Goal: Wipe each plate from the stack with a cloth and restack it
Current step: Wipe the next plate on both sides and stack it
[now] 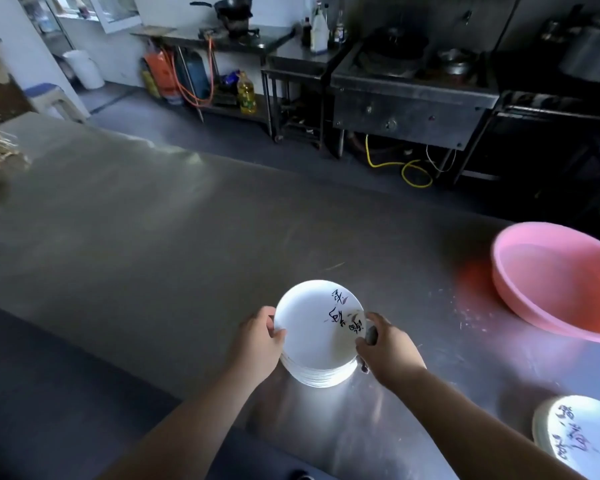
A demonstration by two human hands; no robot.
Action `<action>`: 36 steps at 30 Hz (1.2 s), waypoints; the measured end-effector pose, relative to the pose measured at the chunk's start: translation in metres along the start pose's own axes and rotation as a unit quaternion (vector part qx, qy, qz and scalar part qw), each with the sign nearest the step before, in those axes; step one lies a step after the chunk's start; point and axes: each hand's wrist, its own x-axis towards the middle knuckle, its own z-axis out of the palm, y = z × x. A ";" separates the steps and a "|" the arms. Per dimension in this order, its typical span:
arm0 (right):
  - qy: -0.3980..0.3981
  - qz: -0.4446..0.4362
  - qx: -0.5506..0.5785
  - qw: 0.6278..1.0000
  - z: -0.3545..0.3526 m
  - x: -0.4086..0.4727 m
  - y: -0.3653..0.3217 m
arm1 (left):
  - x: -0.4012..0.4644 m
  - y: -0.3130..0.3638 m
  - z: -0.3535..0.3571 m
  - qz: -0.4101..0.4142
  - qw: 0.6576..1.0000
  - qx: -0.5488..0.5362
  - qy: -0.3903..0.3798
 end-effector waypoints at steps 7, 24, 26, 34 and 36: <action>0.059 0.006 0.135 0.989 -0.009 -0.023 0.016 | -0.008 0.019 0.009 0.007 0.982 -0.181 -0.047; 0.054 0.193 0.136 0.970 -0.048 -0.118 0.171 | -0.115 0.060 0.151 0.047 0.975 -0.069 -0.205; 0.045 0.207 0.121 0.970 -0.044 -0.120 0.187 | -0.119 0.059 0.167 0.036 0.972 -0.062 -0.222; 0.046 0.213 0.059 0.974 -0.040 -0.118 0.213 | -0.118 0.055 0.201 0.048 0.970 -0.021 -0.237; 0.037 0.212 0.039 0.976 -0.040 -0.116 0.218 | -0.116 0.052 0.205 0.050 0.972 -0.014 -0.231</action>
